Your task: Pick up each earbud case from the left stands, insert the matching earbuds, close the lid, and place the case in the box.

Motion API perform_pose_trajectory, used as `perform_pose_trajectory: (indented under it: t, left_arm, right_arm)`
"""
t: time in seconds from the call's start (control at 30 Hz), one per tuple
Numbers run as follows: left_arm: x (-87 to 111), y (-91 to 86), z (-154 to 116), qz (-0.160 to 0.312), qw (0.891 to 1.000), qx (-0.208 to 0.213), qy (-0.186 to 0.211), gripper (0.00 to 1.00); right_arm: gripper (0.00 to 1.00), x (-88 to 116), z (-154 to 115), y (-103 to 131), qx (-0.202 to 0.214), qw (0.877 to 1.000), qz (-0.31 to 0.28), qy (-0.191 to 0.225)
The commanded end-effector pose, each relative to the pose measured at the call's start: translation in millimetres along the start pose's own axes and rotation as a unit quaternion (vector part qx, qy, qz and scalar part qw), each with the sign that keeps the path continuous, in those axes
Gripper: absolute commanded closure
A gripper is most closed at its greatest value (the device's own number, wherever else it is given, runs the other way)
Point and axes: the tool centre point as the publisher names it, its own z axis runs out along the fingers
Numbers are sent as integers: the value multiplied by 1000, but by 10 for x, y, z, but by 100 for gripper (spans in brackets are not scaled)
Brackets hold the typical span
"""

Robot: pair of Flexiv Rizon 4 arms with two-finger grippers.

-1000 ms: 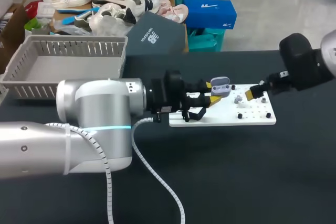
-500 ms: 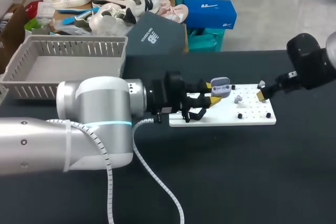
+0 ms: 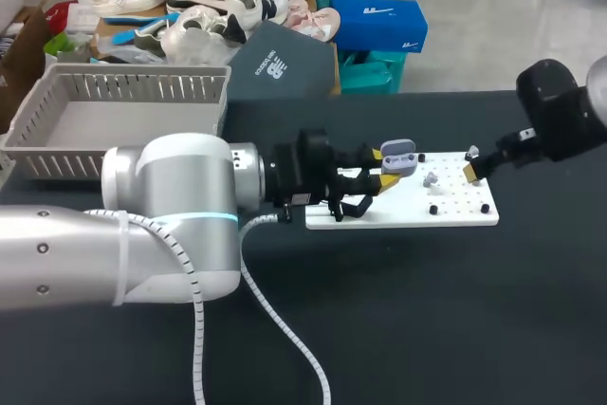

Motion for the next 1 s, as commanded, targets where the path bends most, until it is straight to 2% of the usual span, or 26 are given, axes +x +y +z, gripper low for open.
perform_pose_trajectory:
  t: [0.03, 0.2, 0.37, 0.53, 0.77, 1.0]
  left_arm:
    - [7, -15, 7, 1, 1000, -5, -1, 100]
    - [7, -15, 7, 1, 1000, -5, -1, 100]
    - [7, -15, 7, 1, 1000, -5, -1, 100]
    - [7, -15, 7, 1, 1000, -5, -1, 100]
    - [7, -15, 7, 1, 1000, -5, -1, 100]
    - [7, -15, 7, 1, 1000, -5, -1, 100]
  right_arm:
    - [0, 29, -20, 29, 28, 1000, 1, -3]
    - [0, 14, 11, 38, 39, 999, -1, -7]
    - [0, -5, 69, -3, 103, 995, -4, -4]
    - [0, -32, 122, -95, 141, 990, 4, 9]
    - [0, -41, 168, -275, 166, 986, 27, 17]
    - [0, -118, 258, -420, 179, 983, 19, 43]
